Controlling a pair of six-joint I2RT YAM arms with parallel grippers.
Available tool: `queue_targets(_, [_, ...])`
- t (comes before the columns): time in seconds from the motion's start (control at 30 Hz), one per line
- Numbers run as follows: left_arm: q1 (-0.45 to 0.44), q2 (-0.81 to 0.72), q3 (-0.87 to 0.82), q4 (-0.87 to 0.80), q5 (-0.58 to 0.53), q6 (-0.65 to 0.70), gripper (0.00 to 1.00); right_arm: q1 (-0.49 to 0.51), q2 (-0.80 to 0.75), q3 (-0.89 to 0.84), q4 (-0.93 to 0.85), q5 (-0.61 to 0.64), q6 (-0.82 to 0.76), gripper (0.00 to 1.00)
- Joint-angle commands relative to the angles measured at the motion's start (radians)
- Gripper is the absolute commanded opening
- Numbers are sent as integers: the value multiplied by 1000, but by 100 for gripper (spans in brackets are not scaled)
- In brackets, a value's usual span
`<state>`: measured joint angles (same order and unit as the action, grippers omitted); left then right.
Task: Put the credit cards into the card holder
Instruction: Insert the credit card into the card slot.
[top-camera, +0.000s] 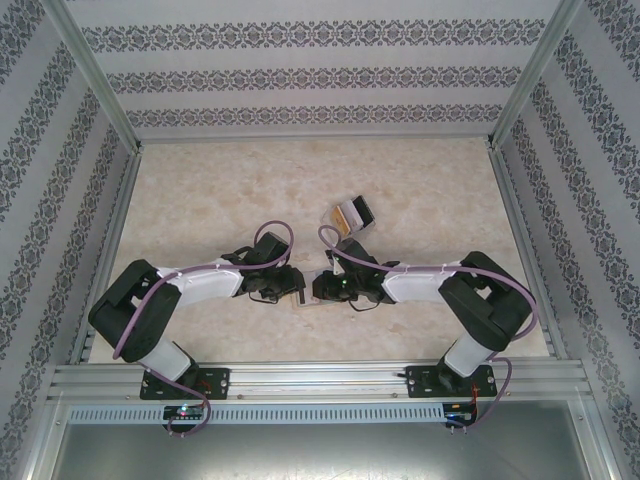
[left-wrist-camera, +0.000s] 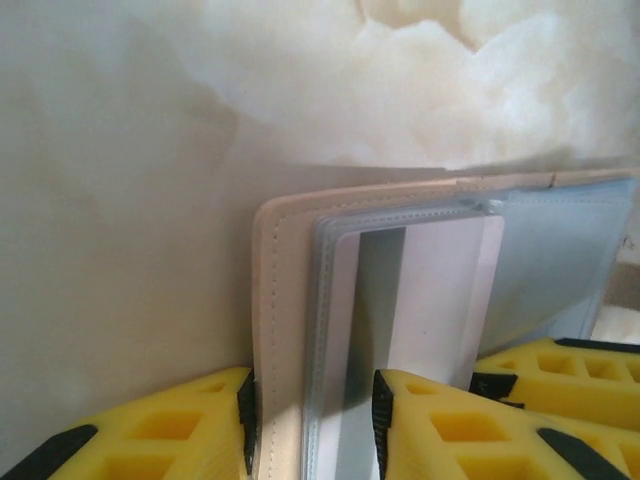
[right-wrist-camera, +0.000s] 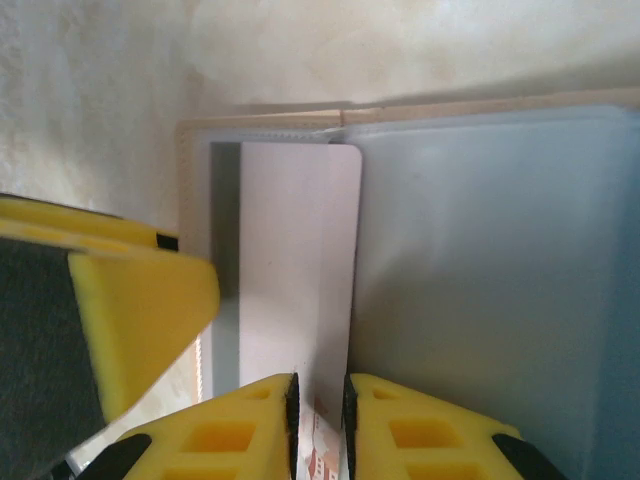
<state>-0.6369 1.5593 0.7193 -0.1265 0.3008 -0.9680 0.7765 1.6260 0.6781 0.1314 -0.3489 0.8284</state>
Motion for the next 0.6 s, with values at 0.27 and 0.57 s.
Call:
queue_targets(0.27, [3, -120, 36, -106, -183, 39, 46, -37, -261, 67, -311, 289, -160, 36])
queue_targets(0.57, [28, -138, 81, -124, -212, 57, 49, -138, -419, 105, -375, 450, -275, 37])
